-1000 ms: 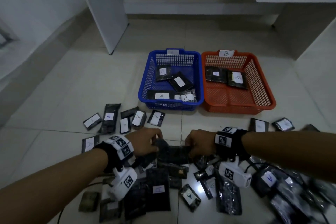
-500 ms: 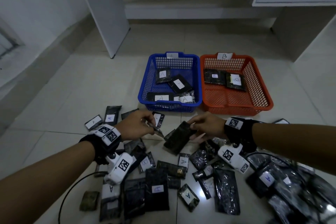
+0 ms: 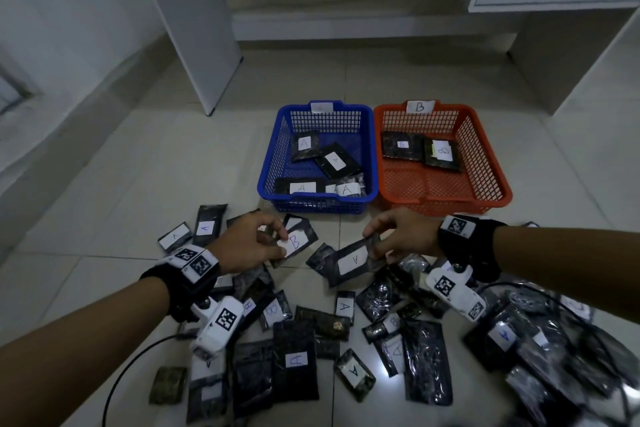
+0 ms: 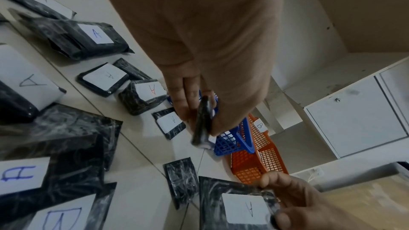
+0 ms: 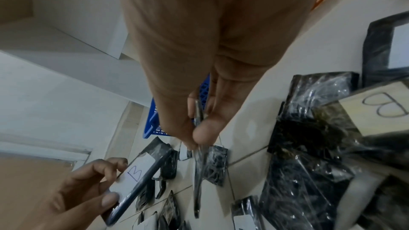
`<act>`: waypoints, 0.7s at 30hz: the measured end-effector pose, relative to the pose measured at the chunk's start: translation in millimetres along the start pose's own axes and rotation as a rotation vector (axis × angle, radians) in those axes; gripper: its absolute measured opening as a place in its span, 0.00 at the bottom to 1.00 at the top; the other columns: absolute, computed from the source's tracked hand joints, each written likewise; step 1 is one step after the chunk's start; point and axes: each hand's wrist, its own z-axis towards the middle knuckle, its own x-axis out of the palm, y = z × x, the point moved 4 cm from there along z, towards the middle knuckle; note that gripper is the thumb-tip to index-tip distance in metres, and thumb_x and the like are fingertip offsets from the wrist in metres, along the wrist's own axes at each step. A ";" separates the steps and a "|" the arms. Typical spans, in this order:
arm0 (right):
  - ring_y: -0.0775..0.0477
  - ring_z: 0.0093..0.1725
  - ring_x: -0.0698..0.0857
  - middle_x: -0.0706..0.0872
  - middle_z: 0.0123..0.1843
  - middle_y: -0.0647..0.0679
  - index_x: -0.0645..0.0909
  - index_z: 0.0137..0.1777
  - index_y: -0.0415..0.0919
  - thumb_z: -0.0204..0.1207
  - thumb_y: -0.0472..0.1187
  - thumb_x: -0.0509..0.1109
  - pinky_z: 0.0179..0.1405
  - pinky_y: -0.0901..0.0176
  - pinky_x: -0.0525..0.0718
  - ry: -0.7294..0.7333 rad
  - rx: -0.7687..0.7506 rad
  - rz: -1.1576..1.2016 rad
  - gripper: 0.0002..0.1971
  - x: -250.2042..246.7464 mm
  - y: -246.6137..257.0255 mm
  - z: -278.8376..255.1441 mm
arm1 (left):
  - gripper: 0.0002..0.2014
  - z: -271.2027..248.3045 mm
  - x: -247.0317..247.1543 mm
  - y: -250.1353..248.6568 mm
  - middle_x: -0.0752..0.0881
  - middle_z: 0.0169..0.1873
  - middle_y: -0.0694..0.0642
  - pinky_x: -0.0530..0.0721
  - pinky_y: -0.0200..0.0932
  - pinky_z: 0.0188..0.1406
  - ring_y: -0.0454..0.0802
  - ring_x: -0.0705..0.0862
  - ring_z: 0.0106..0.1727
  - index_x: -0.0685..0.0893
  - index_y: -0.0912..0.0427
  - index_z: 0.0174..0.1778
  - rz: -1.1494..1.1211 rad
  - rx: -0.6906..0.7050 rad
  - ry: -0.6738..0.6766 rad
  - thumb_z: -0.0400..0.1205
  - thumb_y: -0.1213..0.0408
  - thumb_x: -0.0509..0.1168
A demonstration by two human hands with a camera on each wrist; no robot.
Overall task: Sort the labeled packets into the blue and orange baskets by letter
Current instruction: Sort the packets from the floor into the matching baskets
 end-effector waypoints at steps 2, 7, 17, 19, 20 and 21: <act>0.48 0.42 0.92 0.87 0.59 0.37 0.81 0.62 0.35 0.69 0.24 0.79 0.34 0.63 0.87 -0.013 -0.010 -0.023 0.22 -4.3 1.3 -0.3 | 0.10 1.2 -0.8 -0.7 0.85 0.54 0.56 0.86 0.35 0.41 0.44 0.89 0.43 0.87 0.57 0.44 0.045 0.005 -0.003 0.73 0.74 0.77; 0.43 0.43 0.91 0.87 0.58 0.31 0.83 0.57 0.33 0.71 0.22 0.77 0.32 0.61 0.87 -0.042 -0.034 -0.029 0.16 -15.3 3.1 1.5 | 0.09 5.7 -3.2 -4.2 0.88 0.45 0.55 0.84 0.37 0.38 0.42 0.86 0.37 0.86 0.51 0.43 0.111 -0.001 -0.025 0.75 0.71 0.75; 0.48 0.36 0.85 0.89 0.47 0.43 0.82 0.59 0.44 0.82 0.37 0.70 0.30 0.52 0.85 -0.205 -0.104 -0.071 0.08 -50.6 32.6 12.7 | 0.10 25.1 -22.3 -20.5 0.89 0.40 0.57 0.86 0.46 0.31 0.50 0.87 0.32 0.87 0.53 0.42 0.016 0.080 -0.274 0.77 0.74 0.71; 0.40 0.43 0.87 0.90 0.54 0.40 0.79 0.64 0.46 0.83 0.39 0.69 0.44 0.38 0.89 -0.273 -0.130 0.009 0.11 -58.3 41.4 18.4 | 0.11 31.6 -28.8 -21.1 0.90 0.41 0.55 0.89 0.55 0.41 0.57 0.89 0.39 0.87 0.51 0.42 -0.013 0.114 -0.335 0.76 0.75 0.71; 0.37 0.45 0.88 0.90 0.55 0.38 0.76 0.66 0.46 0.84 0.39 0.69 0.47 0.35 0.89 -0.285 -0.132 0.086 0.13 -60.9 45.9 21.3 | 0.12 34.8 -31.7 -20.9 0.90 0.40 0.53 0.90 0.57 0.40 0.57 0.88 0.38 0.87 0.49 0.42 -0.023 0.119 -0.364 0.76 0.75 0.71; 0.37 0.44 0.89 0.90 0.56 0.36 0.74 0.67 0.46 0.84 0.39 0.69 0.43 0.37 0.89 -0.276 -0.129 0.170 0.14 -62.4 50.9 24.1 | 0.13 38.2 -34.1 -20.3 0.90 0.40 0.51 0.90 0.57 0.38 0.54 0.88 0.35 0.87 0.47 0.42 -0.038 0.113 -0.393 0.76 0.74 0.71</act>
